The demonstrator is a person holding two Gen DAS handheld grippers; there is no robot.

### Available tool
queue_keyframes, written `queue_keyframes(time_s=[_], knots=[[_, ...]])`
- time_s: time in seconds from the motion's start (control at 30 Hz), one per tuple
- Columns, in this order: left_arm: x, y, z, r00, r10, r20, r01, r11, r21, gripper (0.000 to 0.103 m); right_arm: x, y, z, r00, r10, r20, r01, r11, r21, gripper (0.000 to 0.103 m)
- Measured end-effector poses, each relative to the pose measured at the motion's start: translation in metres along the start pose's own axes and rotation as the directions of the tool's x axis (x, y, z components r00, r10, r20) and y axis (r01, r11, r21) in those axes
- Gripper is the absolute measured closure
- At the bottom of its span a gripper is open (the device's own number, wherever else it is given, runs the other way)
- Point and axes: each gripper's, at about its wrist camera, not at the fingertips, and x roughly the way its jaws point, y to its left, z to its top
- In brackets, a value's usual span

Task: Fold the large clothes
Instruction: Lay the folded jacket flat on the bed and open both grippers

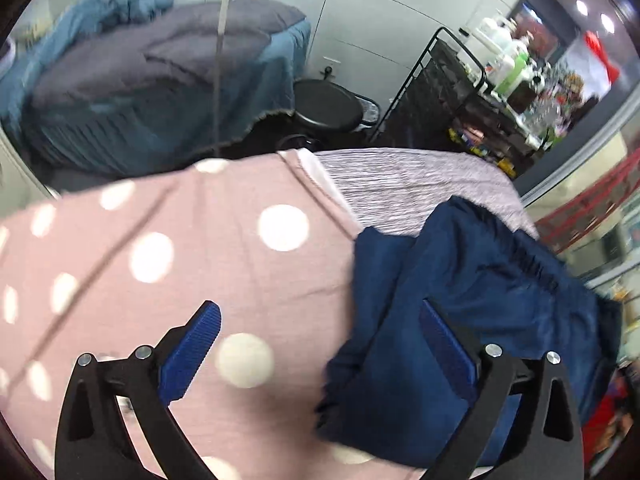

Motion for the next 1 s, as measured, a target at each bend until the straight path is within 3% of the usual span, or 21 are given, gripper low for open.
queue_keyframes(time_s=[0.07, 0.17, 0.27, 0.33, 0.47, 0.7, 0.83, 1.0], knots=[[-0.019, -0.003, -0.007, 0.998, 0.041, 0.047, -0.042, 0.999, 0.026, 0.007, -0.024, 0.007, 0.0, 0.993, -0.093, 0.073, 0.096, 0.995, -0.04, 0.013], [-0.035, -0.01, -0.016, 0.995, 0.06, 0.081, -0.066, 0.995, 0.071, 0.006, -0.05, 0.011, -0.002, 0.992, -0.059, 0.108, 0.064, 0.997, -0.041, 0.012], [-0.046, -0.025, -0.024, 0.997, 0.044, 0.06, -0.052, 0.99, 0.134, 0.006, -0.065, 0.02, -0.011, 0.994, -0.032, 0.103, 0.038, 0.998, -0.056, 0.012], [-0.052, -0.038, -0.028, 0.998, 0.04, 0.055, -0.049, 0.985, 0.164, 0.006, -0.068, 0.03, -0.022, 0.997, -0.003, 0.074, 0.009, 0.997, -0.075, 0.012], [-0.061, -0.063, -0.04, 0.998, 0.009, 0.068, -0.025, 0.973, 0.228, 0.006, -0.058, 0.06, -0.066, 0.996, 0.06, -0.062, -0.068, 0.99, -0.125, 0.012], [-0.065, -0.104, -0.076, 0.999, -0.004, 0.032, -0.008, 0.931, 0.365, 0.006, -0.043, 0.106, -0.147, 0.966, 0.051, -0.255, -0.116, 0.962, -0.247, 0.012], [-0.062, -0.127, -0.097, 0.999, -0.034, -0.024, 0.041, 0.898, 0.439, 0.006, -0.044, 0.129, -0.177, 0.951, 0.039, -0.308, -0.142, 0.936, -0.322, 0.012], [-0.059, -0.145, -0.113, 0.999, -0.008, -0.036, 0.025, 0.864, 0.503, 0.006, -0.056, 0.149, -0.189, 0.951, 0.019, -0.308, -0.146, 0.906, -0.397, 0.012]])
